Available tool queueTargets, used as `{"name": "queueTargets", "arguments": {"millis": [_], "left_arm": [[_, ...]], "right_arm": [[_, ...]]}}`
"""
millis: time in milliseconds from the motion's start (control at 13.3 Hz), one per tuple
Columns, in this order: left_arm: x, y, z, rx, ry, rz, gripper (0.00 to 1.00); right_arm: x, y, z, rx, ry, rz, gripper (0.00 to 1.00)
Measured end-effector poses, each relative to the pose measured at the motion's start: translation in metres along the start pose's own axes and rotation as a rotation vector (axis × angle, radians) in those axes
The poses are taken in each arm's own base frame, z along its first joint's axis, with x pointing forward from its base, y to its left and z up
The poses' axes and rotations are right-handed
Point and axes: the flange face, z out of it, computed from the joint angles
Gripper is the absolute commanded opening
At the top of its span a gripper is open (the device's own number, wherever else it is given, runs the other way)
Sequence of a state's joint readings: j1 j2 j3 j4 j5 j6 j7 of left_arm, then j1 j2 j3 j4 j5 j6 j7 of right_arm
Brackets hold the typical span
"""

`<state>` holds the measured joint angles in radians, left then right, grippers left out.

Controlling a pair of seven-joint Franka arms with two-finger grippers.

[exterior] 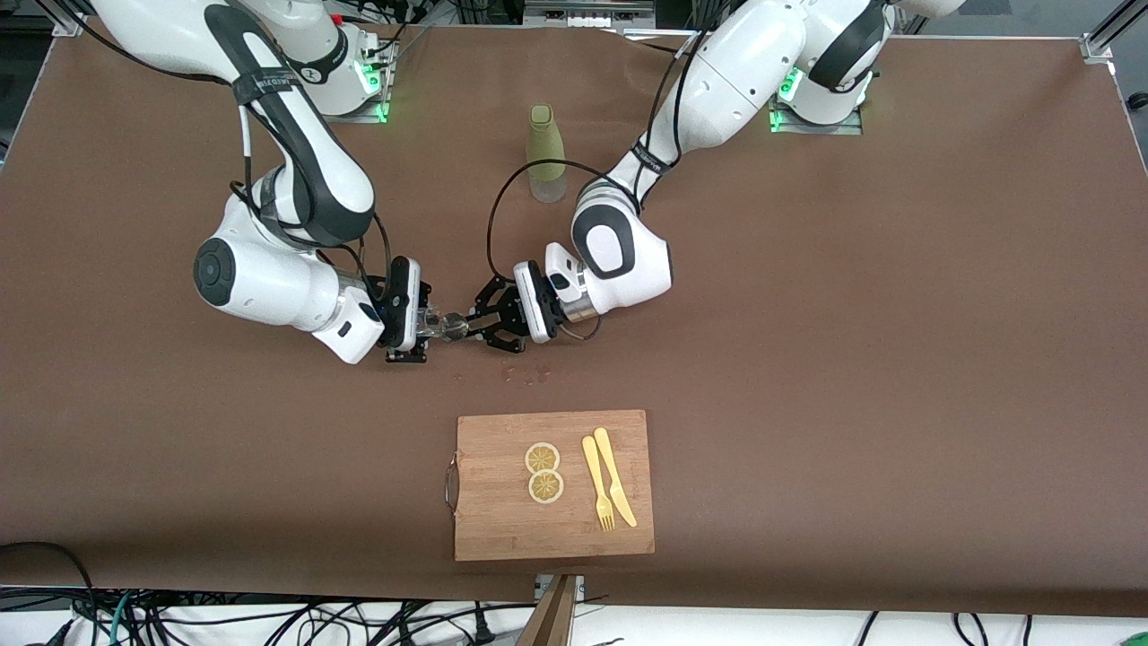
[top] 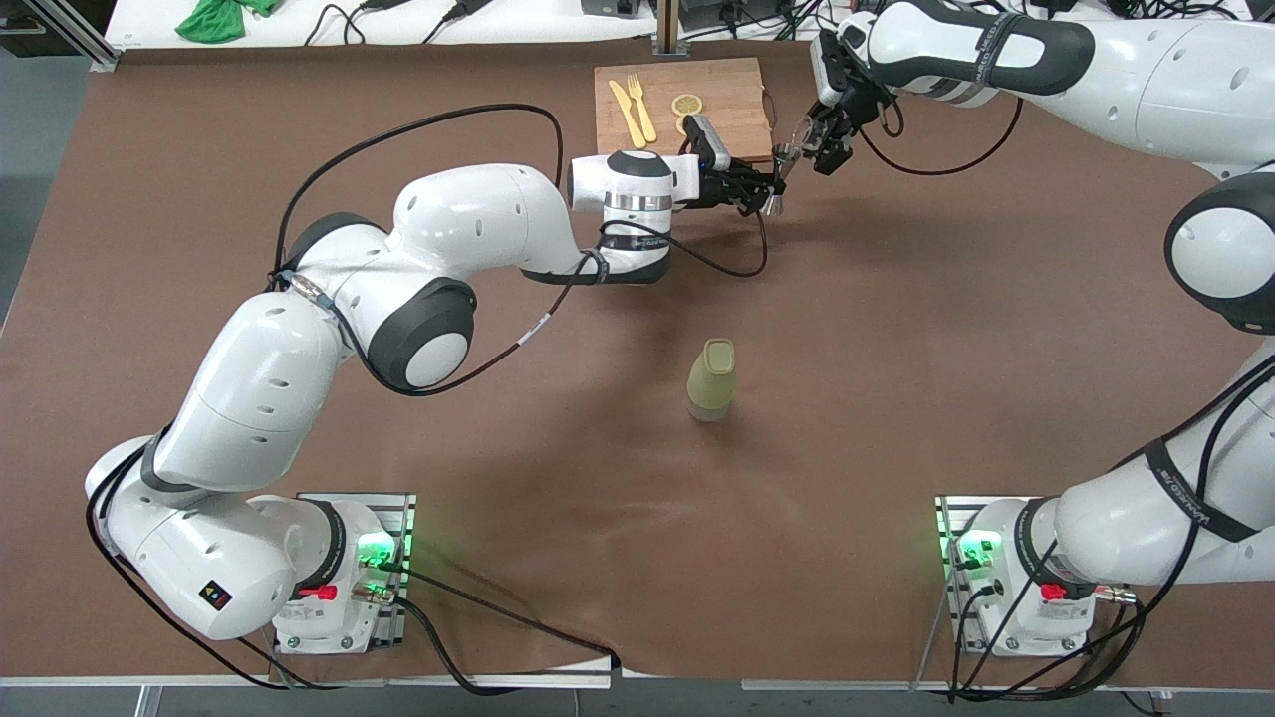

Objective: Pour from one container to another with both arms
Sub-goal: 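Tilt the glass cup with the right gripper to pour into the jigger, then move the jigger back with the left gripper while the right gripper withdraws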

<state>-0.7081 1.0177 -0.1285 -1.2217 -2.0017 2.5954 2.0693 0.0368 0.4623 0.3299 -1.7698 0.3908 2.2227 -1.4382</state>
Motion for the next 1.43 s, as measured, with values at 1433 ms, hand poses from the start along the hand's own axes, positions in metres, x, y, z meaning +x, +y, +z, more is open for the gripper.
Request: {"name": "queueTargets", "arguments": {"millis": [1433], "left_arm": [[-0.008, -0.158, -0.2, -0.246, 0.168, 0.299, 0.0]], "right_arm": [[-0.103, 0.013, -0.021, 0.025, 0.436, -0.032, 0.04]]}}
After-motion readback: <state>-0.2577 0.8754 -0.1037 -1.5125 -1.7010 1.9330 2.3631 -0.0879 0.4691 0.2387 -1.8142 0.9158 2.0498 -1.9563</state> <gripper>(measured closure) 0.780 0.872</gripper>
